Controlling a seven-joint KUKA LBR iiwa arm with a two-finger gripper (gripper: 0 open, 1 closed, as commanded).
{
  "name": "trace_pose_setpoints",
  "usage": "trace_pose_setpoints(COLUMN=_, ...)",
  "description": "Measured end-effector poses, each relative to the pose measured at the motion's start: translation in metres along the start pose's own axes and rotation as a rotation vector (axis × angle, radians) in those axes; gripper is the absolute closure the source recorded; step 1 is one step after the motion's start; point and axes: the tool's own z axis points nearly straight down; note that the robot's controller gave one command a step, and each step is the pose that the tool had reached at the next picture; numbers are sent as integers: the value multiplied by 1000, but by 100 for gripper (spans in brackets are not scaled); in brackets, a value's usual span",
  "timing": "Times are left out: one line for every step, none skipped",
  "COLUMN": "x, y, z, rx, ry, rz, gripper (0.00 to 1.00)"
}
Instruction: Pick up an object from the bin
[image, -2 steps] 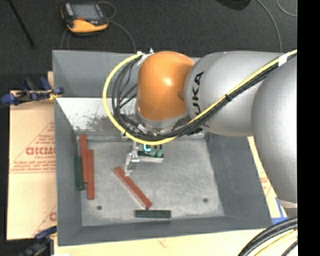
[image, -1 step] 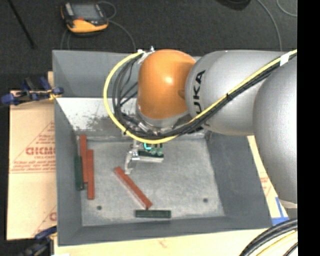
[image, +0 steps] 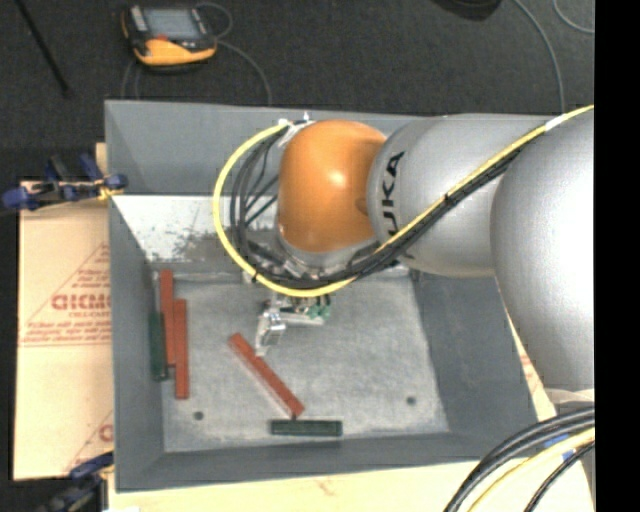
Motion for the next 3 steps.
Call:
trace_pose_setpoints(x=21, y=2, z=79, rx=-4, ry=12, rz=-35, gripper=100)
trace_pose_setpoints(x=21, y=2, z=79, rx=-4, ry=12, rz=-35, gripper=100)
trace_pose_setpoints(x=28, y=0, z=45, rx=-1, ry=14, rz=-34, gripper=100)
